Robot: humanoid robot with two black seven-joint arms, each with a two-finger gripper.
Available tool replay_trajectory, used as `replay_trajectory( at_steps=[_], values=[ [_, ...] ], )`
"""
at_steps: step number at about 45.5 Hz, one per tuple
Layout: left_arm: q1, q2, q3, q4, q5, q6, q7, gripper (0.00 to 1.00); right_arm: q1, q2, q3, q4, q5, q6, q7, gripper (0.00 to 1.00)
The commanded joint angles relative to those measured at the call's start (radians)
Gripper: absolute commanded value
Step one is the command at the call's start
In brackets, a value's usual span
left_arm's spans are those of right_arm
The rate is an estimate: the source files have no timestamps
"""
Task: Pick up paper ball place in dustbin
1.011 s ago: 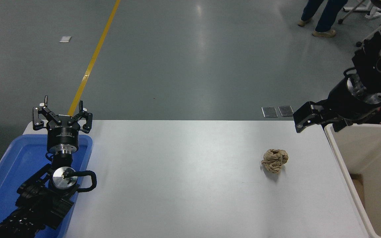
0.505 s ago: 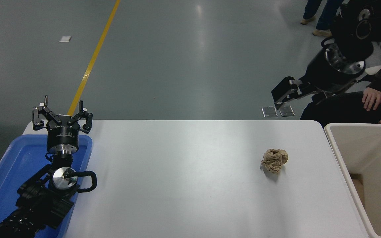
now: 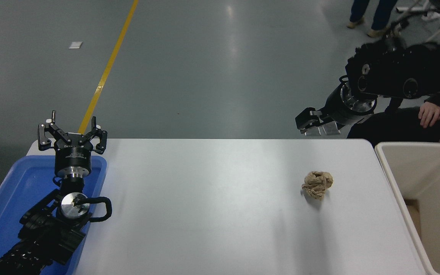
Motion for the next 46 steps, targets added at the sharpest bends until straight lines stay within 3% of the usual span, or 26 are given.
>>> replay_trajectory(
  at_steps=[1, 17, 46],
  values=[
    [-0.002, 0.000, 0.001, 0.000, 0.000, 0.000, 0.000, 0.99, -0.227, 0.043, 0.006, -0.146, -0.066, -0.123, 0.000, 1.00],
    [-0.002, 0.000, 0.001, 0.000, 0.000, 0.000, -0.002, 0.99, -0.424, 0.060, 0.015, -0.283, -0.081, -0.245, -0.001, 1.00],
    [-0.002, 0.000, -0.001, 0.000, 0.000, -0.001, -0.002, 0.99, -0.588, 0.073, 0.141, -0.372, -0.083, -0.324, -0.034, 1.00]
  ],
)
